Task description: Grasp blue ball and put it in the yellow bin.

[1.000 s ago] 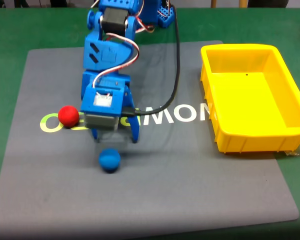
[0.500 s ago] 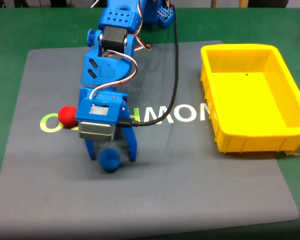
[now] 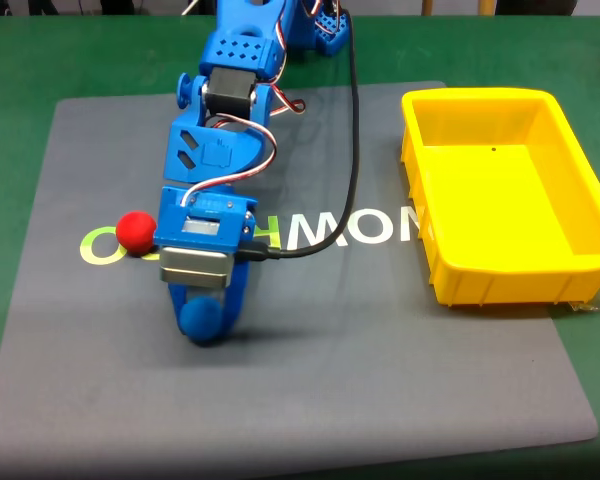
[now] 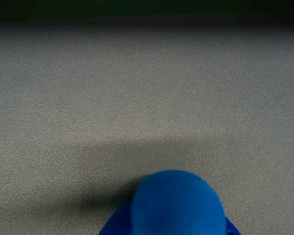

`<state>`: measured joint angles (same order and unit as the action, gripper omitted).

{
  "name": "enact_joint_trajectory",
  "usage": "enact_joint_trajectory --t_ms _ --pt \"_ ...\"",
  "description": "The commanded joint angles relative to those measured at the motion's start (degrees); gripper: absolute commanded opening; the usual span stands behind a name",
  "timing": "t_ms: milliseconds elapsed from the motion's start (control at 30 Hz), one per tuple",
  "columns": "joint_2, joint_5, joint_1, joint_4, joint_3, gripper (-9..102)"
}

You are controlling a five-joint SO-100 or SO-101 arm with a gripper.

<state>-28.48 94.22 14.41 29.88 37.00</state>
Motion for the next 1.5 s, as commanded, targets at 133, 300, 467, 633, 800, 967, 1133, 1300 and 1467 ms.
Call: enact_joint_trajectory --t_ms 133,300,467,633,800,967,1133,1300,1467 --pt "-1.7 -1.9 0.2 -0.3 -2.0 0" --pt "-7.5 -4.4 -1.1 0.6 -2.0 0" --pt "-17.2 -6.9 -3.6 2.8 -0.5 0" --pt "-28.0 -9.7 -7.7 7.9 1.6 0" --pt "-40.6 -10.7 -13.8 8.2 11.7 0" --pt "-52.5 -11.6 -21.3 8.2 25.2 0" --pt "-60.6 -12.0 -29.0 8.2 35.2 0" --pt "-66.4 -11.9 -34.7 8.3 42.5 0" --pt "-69.8 -11.3 -38.1 8.3 48.3 0"
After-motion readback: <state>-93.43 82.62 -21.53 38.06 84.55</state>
